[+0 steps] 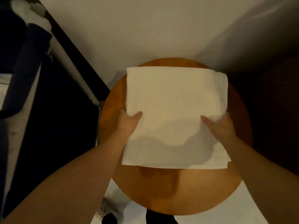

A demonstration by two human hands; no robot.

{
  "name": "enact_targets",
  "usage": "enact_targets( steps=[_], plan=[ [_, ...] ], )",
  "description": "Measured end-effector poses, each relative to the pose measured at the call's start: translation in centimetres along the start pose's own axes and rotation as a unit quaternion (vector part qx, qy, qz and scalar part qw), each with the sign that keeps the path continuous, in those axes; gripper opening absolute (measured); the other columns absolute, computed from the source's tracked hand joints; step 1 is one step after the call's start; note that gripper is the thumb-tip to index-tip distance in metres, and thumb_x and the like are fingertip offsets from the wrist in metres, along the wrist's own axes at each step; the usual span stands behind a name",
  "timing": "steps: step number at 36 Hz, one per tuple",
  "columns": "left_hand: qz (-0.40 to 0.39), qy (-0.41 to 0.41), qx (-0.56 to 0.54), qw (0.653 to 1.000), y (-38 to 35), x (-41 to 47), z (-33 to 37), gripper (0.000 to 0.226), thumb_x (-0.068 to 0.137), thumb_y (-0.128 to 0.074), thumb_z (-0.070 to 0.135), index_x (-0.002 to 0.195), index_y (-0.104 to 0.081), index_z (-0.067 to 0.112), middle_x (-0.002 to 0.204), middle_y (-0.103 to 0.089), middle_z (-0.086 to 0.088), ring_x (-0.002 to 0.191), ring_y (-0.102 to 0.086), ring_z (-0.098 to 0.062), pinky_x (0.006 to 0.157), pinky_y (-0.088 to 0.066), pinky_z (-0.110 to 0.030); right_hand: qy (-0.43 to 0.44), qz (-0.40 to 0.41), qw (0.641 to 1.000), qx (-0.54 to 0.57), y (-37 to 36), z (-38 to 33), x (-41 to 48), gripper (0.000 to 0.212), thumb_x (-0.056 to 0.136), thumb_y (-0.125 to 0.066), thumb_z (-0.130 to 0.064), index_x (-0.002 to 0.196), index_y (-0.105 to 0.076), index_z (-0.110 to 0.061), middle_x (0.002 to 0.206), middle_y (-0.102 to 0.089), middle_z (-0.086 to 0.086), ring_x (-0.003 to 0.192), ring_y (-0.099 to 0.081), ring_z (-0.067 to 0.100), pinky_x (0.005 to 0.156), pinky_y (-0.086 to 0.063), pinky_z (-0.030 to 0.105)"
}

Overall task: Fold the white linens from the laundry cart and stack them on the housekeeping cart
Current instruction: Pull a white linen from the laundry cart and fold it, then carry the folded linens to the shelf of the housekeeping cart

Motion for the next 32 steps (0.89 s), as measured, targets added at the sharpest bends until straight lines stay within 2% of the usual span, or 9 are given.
enact_targets(
  steps=[4, 7, 9, 14, 17, 21, 27, 30, 32],
  plan=[
    [-0.076, 0.042, -0.128, 0.988, -1.9, 0.4, 0.0, 0.047, 0.082, -0.076, 0.018, 0.126, -0.061, 0.01, 0.12, -0.065, -0.008, 0.103, -0.064, -0.026, 0.092, -0.052, -0.043, -0.051, -0.033, 0.993, 0.098, -0.1, -0.8, 0.5, 0.097, 0.061, -0.084, -0.052, 0.135, -0.042, -0.006, 0.127, -0.053, 0.006, 0.116, -0.053, 0.029, 0.098, -0.046, 0.045],
    [-0.108, 0.045, -0.167, 0.979, -2.3, 0.3, 0.3, 0.047, 0.084, -0.073, 0.017, 0.129, -0.059, 0.014, 0.119, -0.065, -0.005, 0.103, -0.064, -0.025, 0.09, -0.052, -0.042, -0.078, -0.118, 0.966, 0.216, -1.1, -2.0, 0.1, 0.057, 0.068, -0.085, -0.034, 0.112, -0.057, -0.011, 0.105, -0.063, -0.001, 0.09, -0.062, 0.02, 0.079, -0.051, 0.036],
    [-0.113, 0.041, -0.176, 0.977, -2.2, 0.3, 0.5, 0.047, 0.084, -0.073, 0.015, 0.129, -0.059, 0.015, 0.118, -0.066, -0.005, 0.104, -0.064, -0.026, 0.089, -0.053, -0.043, -0.099, -0.165, 0.946, 0.26, -1.6, -2.5, -0.1, 0.046, 0.071, -0.083, -0.026, 0.108, -0.064, -0.008, 0.101, -0.067, 0.003, 0.086, -0.064, 0.022, 0.069, -0.051, 0.034],
    [-0.064, 0.002, -0.097, 0.993, -1.6, 0.2, 1.5, 0.054, 0.08, -0.076, 0.018, 0.129, -0.052, 0.011, 0.117, -0.063, -0.003, 0.102, -0.062, -0.025, 0.091, -0.052, -0.044, -0.128, -0.225, 0.93, 0.26, -1.5, -2.4, 0.2, 0.049, 0.076, -0.077, -0.02, 0.12, -0.061, -0.008, 0.114, -0.066, 0.01, 0.097, -0.063, 0.031, 0.083, -0.049, 0.042],
    [-0.038, -0.046, -0.004, 0.998, -1.4, -0.5, 2.8, 0.043, 0.09, -0.065, 0.021, 0.128, -0.046, 0.013, 0.117, -0.056, -0.001, 0.105, -0.056, -0.021, 0.095, -0.047, -0.036, -0.052, -0.196, 0.947, 0.248, -0.4, -3.8, 0.1, 0.048, 0.081, -0.072, -0.007, 0.126, -0.056, -0.008, 0.118, -0.062, 0.009, 0.091, -0.062, 0.024, 0.074, -0.05, 0.036],
    [-0.032, -0.091, 0.063, 0.993, -1.4, -2.2, 4.6, 0.032, 0.093, -0.06, 0.022, 0.12, -0.046, 0.013, 0.122, -0.058, -0.008, 0.108, -0.055, -0.026, 0.098, -0.046, -0.042, 0.049, -0.121, 0.979, 0.156, 1.4, -5.6, -1.3, 0.055, 0.085, -0.068, -0.012, 0.136, -0.047, -0.012, 0.127, -0.057, 0.008, 0.114, -0.055, 0.028, 0.089, -0.045, 0.036],
    [-0.057, -0.143, 0.116, 0.981, 0.7, -7.0, 7.4, 0.033, 0.092, -0.059, 0.034, 0.119, -0.047, 0.019, 0.117, -0.06, -0.004, 0.104, -0.057, -0.025, 0.094, -0.048, -0.04, 0.088, -0.075, 0.984, 0.139, 4.6, -6.0, -7.4, 0.052, 0.09, -0.064, -0.02, 0.138, -0.044, -0.014, 0.132, -0.056, 0.008, 0.122, -0.051, 0.031, 0.102, -0.043, 0.043],
    [-0.072, -0.161, 0.112, 0.978, 2.4, -10.3, 8.7, 0.026, 0.096, -0.056, 0.027, 0.117, -0.047, 0.015, 0.113, -0.059, -0.004, 0.1, -0.057, -0.022, 0.087, -0.048, -0.034, 0.086, -0.061, 0.982, 0.157, 6.8, -5.6, -11.3, 0.052, 0.091, -0.062, -0.018, 0.139, -0.043, -0.014, 0.132, -0.055, 0.007, 0.123, -0.05, 0.029, 0.098, -0.04, 0.035],
    [-0.078, -0.181, 0.104, 0.975, 3.8, -12.6, 9.5, 0.025, 0.096, -0.056, 0.026, 0.117, -0.046, 0.018, 0.113, -0.058, -0.003, 0.101, -0.057, -0.022, 0.089, -0.049, -0.037, 0.09, -0.043, 0.982, 0.163, 8.6, -5.4, -14.2, 0.053, 0.092, -0.062, -0.017, 0.14, -0.041, -0.015, 0.134, -0.054, 0.006, 0.125, -0.048, 0.028, 0.096, -0.036, 0.03]
  ],
)
Point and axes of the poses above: each hand's wrist, its own x-axis towards the middle knuckle, its own y-axis out of the back of the hand, z = x × y, the point moved 10 cm from there along x, towards the middle knuckle
